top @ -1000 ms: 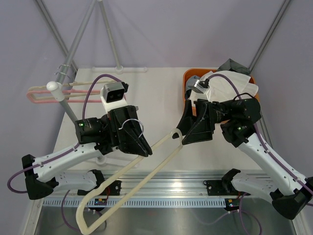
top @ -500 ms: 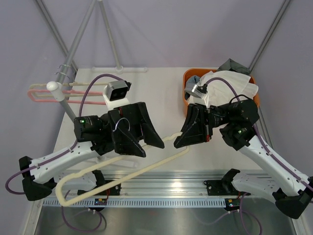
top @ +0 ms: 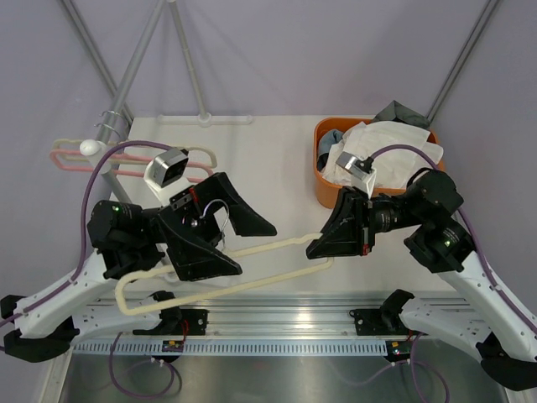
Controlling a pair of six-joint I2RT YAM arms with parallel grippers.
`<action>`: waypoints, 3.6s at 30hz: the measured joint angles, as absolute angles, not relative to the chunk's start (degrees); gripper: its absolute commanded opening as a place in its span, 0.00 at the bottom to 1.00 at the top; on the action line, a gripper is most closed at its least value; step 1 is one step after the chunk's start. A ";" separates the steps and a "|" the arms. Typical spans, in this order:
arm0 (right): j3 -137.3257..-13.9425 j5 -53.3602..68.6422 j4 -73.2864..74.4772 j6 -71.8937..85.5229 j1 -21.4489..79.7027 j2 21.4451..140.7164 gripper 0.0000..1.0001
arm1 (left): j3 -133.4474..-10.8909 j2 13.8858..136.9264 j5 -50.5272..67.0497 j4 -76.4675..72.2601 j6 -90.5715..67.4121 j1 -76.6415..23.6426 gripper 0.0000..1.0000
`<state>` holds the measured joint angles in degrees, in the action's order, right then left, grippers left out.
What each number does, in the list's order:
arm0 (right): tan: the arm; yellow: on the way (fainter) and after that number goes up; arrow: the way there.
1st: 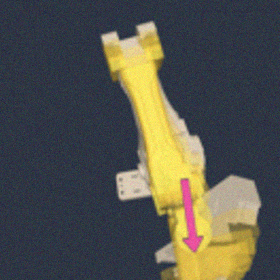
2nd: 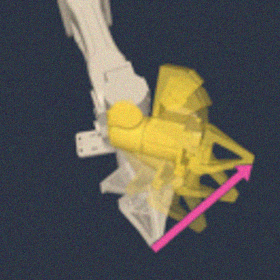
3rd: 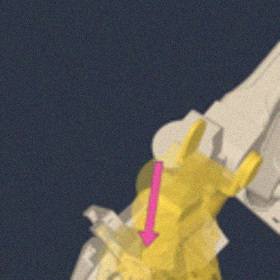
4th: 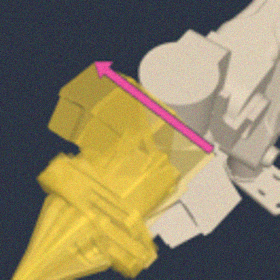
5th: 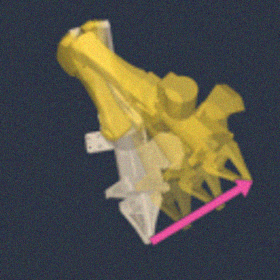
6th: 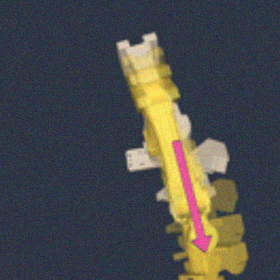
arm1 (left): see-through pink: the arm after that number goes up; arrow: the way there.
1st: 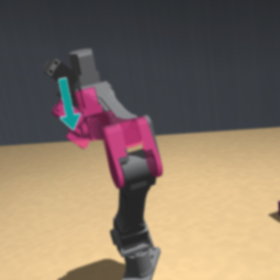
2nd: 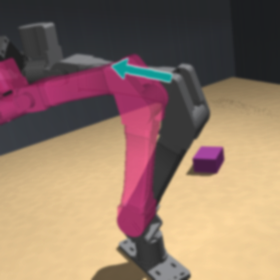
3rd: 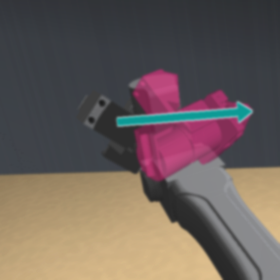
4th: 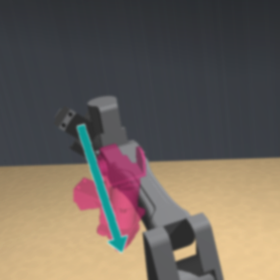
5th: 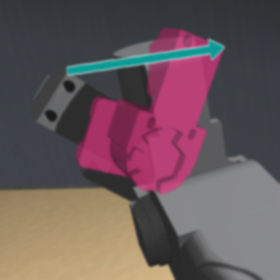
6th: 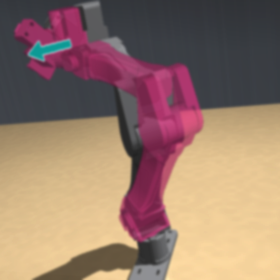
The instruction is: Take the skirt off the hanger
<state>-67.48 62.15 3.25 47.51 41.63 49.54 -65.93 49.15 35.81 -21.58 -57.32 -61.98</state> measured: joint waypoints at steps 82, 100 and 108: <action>-79.50 44.25 49.58 31.62 41.58 30.26 0.00 | -75.77 49.80 28.84 12.03 -34.00 -62.15 0.99; -93.32 24.93 68.47 25.87 41.58 34.52 0.00 | -74.17 41.25 8.19 20.75 -29.10 -62.13 0.99; -95.04 3.66 72.20 20.82 41.58 41.93 0.00 | -68.31 43.09 12.71 19.66 -28.29 -62.13 0.99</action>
<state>-95.04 3.66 72.20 20.82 41.58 41.93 -68.31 43.09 12.71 19.66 -28.29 -62.13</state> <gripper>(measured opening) 0.073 0.985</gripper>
